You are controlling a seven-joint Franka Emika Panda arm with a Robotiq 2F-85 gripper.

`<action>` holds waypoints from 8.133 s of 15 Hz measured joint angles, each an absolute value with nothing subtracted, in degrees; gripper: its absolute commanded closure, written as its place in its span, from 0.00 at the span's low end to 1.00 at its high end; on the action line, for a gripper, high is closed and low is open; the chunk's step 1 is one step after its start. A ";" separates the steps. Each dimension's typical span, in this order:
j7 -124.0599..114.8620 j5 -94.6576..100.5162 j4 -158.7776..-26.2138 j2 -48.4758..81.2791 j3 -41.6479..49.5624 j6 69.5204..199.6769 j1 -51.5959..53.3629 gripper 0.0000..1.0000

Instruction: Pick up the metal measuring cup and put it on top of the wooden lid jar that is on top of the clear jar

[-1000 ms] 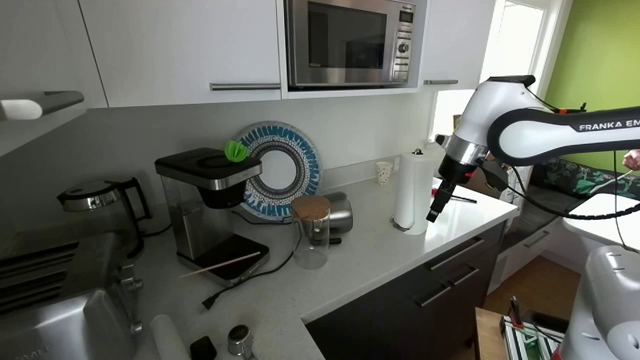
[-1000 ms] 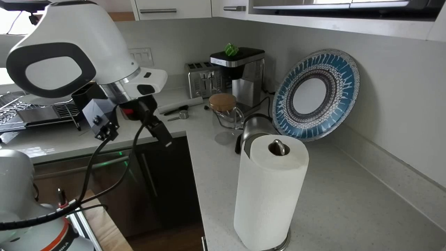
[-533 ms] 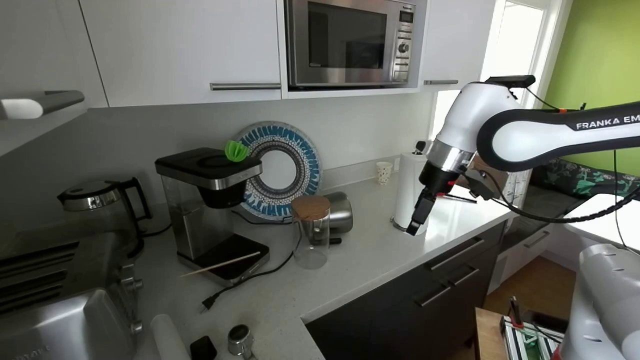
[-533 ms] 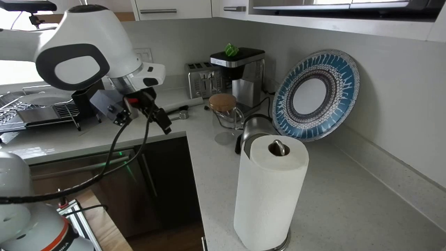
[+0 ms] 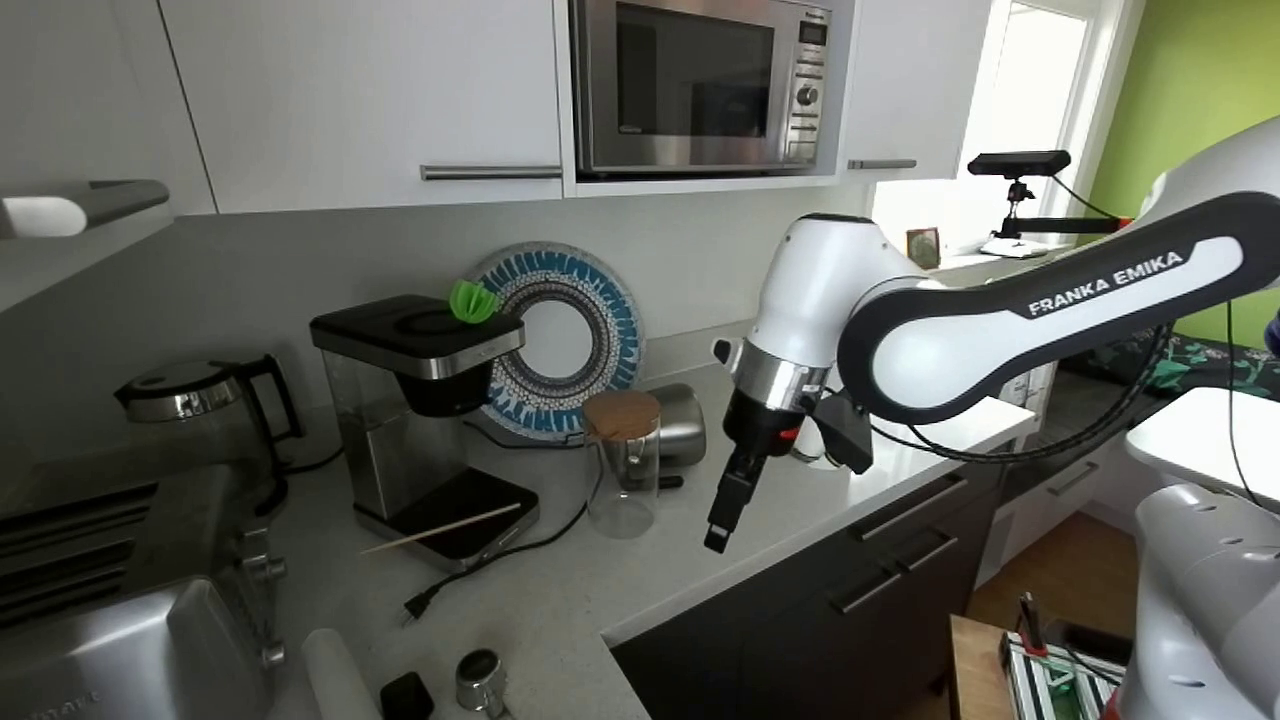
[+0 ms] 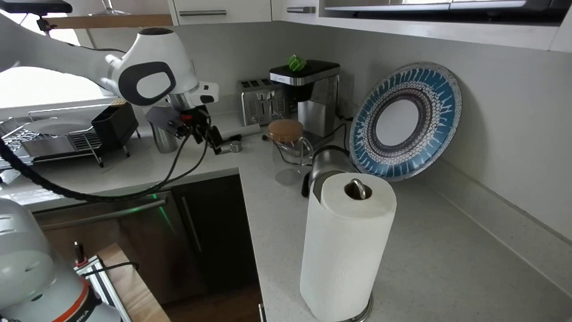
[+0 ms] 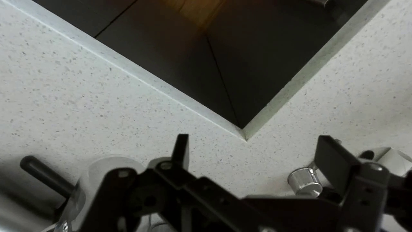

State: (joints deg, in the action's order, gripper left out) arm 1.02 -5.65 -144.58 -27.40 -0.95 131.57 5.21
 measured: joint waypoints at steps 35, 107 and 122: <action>-33.66 4.94 -99.55 24.68 -6.81 131.80 13.48 0.34; -62.25 7.14 -97.85 3.17 3.71 111.57 -2.18 0.72; -62.24 2.80 -97.63 4.50 4.03 115.02 -2.68 0.08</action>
